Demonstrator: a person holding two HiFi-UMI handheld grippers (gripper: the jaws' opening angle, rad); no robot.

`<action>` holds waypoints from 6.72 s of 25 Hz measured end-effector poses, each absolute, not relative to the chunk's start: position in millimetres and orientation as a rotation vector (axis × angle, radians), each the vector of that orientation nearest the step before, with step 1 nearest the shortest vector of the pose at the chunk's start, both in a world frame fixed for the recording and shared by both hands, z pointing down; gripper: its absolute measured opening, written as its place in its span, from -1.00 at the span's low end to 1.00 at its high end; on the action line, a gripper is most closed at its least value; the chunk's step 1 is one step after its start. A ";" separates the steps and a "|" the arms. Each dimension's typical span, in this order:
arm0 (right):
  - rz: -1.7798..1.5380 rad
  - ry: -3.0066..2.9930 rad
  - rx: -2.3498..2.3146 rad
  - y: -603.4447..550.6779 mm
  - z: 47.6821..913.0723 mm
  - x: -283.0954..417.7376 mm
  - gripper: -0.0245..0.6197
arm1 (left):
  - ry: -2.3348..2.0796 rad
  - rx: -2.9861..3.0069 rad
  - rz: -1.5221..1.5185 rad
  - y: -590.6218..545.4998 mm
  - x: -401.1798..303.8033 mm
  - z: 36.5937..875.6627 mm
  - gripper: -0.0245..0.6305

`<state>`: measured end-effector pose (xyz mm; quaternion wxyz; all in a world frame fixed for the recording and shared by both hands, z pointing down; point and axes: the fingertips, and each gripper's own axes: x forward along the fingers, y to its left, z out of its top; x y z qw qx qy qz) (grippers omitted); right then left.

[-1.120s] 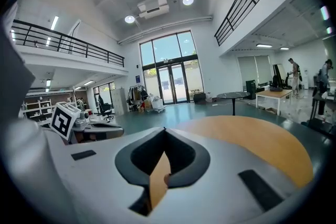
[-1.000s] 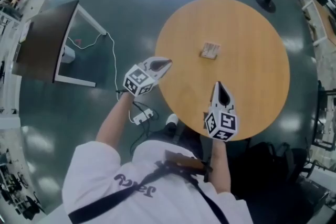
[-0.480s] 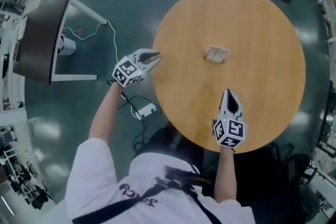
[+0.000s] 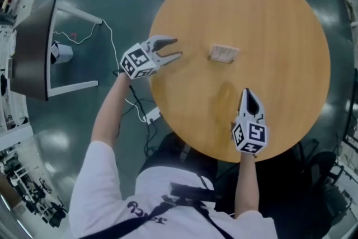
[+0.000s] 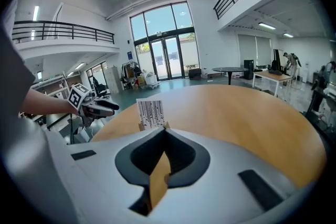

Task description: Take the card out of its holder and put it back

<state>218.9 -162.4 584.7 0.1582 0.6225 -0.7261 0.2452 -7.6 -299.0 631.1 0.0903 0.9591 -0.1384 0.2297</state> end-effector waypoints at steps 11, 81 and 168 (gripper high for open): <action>0.730 -2.014 1.806 -149.5 597.4 240.7 -0.86 | -0.054 2.947 0.532 -283.2 99.0 611.2 -0.33; 0.469 -2.263 2.073 -176.1 435.7 168.3 -0.86 | -1.083 2.791 0.530 -278.9 37.7 429.9 -0.84; 0.886 -2.071 2.024 -152.3 556.8 228.7 -0.86 | -0.199 3.208 0.493 -297.8 135.9 475.4 -0.85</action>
